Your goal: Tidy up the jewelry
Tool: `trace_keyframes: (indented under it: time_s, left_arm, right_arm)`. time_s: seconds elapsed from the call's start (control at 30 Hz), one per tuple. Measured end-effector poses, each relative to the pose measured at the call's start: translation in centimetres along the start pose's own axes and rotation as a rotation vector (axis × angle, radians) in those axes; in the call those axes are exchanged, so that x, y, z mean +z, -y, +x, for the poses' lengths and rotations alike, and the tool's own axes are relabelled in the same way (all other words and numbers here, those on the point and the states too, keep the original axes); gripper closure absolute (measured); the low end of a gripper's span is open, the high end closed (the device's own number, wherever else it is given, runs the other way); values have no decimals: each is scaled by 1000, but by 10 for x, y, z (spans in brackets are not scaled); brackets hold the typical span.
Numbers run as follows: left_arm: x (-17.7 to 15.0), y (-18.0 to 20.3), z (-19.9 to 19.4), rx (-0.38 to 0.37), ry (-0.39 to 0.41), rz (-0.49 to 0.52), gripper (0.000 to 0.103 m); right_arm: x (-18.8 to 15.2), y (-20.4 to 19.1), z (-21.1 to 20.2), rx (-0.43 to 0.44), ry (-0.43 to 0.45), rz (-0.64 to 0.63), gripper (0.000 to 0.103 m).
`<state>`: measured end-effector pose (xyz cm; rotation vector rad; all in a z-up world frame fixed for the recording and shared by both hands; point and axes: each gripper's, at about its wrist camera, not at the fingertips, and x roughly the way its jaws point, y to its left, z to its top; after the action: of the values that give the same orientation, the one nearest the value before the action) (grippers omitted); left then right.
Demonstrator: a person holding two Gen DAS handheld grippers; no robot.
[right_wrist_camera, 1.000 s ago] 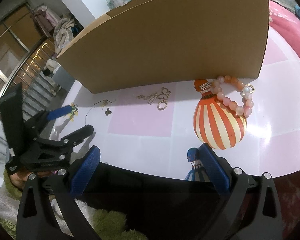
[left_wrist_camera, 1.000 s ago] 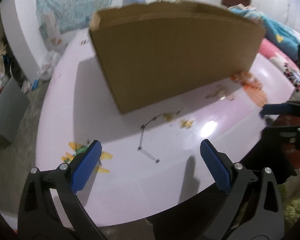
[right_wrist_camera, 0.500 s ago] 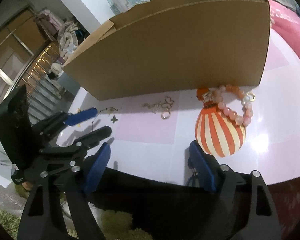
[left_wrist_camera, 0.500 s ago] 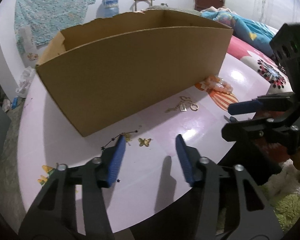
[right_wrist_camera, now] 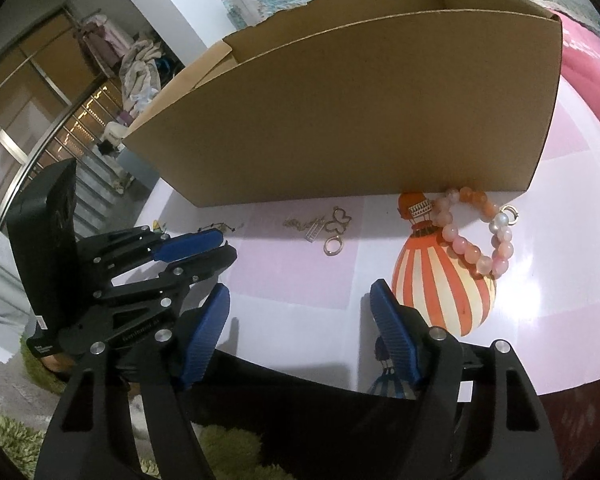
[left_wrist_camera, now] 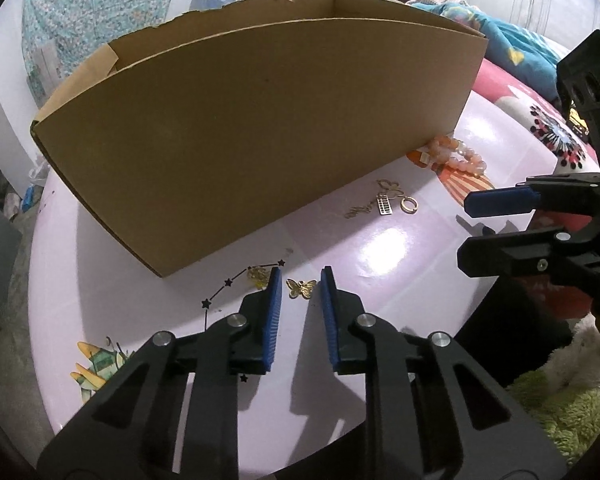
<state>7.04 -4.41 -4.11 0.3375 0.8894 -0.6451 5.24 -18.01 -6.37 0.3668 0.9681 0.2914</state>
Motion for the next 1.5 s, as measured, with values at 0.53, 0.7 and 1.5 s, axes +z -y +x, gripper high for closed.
trace_keyframes:
  time_s: [0.53,0.7,1.5]
  left_arm:
    - [0,2,-2,-4,8,-6,95]
    - [-5,0,-4,-2,11,-16,95]
    - [-9,-8,-7,0,17,-30,95]
  right_arm:
    - [-2,-1,-6,-28,34,-4,37]
    - [4,-8,-3,-69,46,-64,44]
    - [13,-24,28,-277,15,-261,91]
